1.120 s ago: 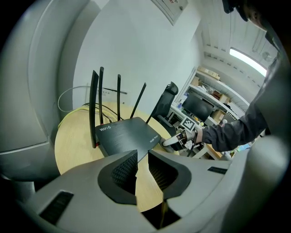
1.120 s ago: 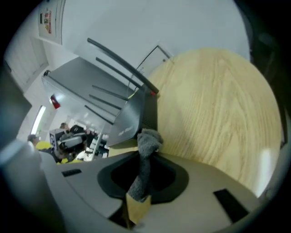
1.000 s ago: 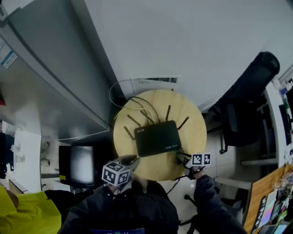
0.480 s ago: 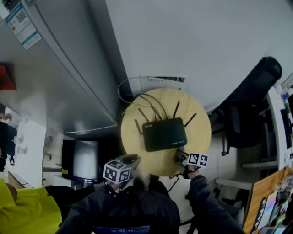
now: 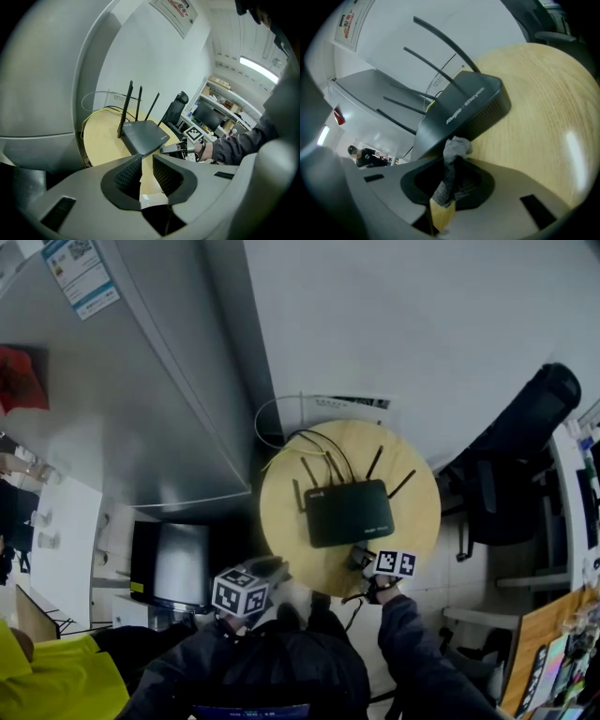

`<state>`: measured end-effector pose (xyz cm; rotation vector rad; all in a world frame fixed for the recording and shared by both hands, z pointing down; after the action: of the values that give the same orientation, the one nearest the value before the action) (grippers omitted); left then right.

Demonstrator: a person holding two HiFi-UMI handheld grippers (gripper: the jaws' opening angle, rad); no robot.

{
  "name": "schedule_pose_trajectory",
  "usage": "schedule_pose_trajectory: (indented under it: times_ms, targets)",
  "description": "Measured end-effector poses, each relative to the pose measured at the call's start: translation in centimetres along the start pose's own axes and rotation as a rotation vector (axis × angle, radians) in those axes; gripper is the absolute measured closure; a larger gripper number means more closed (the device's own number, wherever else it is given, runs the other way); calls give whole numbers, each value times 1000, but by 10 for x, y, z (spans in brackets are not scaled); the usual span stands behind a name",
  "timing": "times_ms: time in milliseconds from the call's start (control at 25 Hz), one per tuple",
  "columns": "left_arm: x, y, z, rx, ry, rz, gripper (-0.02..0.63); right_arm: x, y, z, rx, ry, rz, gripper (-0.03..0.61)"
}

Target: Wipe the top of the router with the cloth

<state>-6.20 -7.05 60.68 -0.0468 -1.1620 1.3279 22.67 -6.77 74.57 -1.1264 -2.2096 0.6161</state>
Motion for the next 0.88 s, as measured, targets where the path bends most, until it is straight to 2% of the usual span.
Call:
schedule_pose_trajectory:
  times_ms: [640,760,880]
  targets:
    - [14,45,30,-40,37,-46,554,44,-64,73,-60,116,135,499]
    - [17,51,34,-42,47,-56,554,48,-64,74,-49,111,138,499]
    - [20,56,38,-48,57,-65,554,55,-63,83,-69,64,122,499]
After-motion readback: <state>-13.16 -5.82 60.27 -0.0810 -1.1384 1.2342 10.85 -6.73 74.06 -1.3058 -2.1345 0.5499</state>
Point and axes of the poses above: the fingertips, and each gripper's own axes: y backward along the fingers, z to its left, x out of its underside, the point moved 7 cm from there along y, backward along the fingers, and after that the axes turned 2 degrees about y, right-handed, at the moved point
